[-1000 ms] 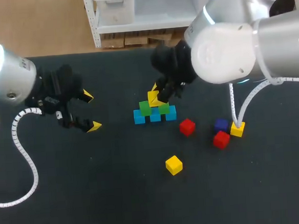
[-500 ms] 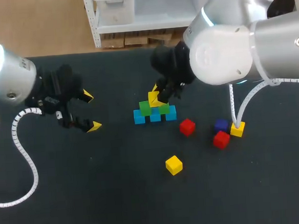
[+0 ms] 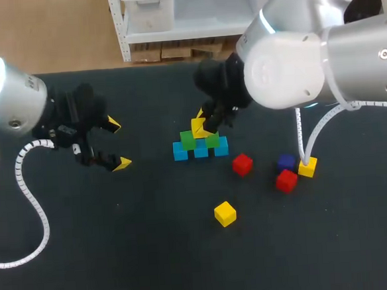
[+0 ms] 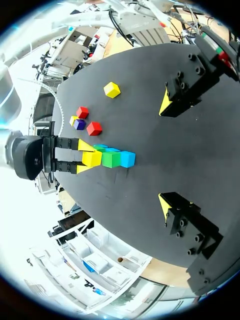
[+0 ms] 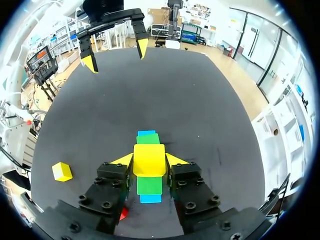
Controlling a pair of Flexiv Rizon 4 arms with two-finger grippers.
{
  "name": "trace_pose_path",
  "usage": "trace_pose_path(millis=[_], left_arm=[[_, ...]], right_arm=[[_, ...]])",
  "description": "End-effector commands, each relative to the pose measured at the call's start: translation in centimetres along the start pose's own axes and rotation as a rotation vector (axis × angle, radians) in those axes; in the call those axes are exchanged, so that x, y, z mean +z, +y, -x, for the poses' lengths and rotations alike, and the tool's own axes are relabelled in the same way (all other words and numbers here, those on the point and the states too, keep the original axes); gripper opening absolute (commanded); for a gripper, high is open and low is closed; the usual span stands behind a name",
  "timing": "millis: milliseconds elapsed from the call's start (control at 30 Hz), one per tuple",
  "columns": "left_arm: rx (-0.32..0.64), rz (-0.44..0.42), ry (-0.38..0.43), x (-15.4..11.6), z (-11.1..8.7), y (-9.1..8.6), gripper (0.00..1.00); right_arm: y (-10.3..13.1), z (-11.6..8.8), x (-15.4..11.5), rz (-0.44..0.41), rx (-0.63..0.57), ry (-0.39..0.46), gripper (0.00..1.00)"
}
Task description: Place the blue cubes, place green cubes on the blue cubes, place the yellow cubes on the green cubes, then place the red cubes on the yellow cubes, and place purple cube on the red cubes.
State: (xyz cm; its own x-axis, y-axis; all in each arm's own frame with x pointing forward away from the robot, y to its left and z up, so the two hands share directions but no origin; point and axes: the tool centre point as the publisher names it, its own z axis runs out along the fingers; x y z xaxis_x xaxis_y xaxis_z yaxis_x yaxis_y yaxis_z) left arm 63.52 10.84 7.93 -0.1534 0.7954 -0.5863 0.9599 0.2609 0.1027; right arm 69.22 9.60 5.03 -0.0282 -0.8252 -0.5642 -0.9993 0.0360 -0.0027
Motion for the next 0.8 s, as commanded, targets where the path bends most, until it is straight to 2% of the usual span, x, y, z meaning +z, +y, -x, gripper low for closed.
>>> trace_pose_path(millis=[33,200,567,800], left_arm=[[0.004,-0.001,-0.011,-0.1,-0.27,-0.05,1.0],[0.004,-0.001,-0.011,-0.1,-0.27,-0.05,1.0],[0.004,-0.001,-0.011,-0.1,-0.27,-0.05,1.0],[0.004,-0.001,-0.011,-0.1,-0.27,-0.05,1.0]], right_arm=[[-0.15,0.07,0.05,0.002,0.001,0.001,0.0],[-0.11,0.06,0.12,0.006,0.002,0.001,0.07],[-0.14,0.0,0.22,0.007,0.004,0.001,0.13],[-0.14,-0.04,0.34,0.013,0.004,0.0,0.29]])
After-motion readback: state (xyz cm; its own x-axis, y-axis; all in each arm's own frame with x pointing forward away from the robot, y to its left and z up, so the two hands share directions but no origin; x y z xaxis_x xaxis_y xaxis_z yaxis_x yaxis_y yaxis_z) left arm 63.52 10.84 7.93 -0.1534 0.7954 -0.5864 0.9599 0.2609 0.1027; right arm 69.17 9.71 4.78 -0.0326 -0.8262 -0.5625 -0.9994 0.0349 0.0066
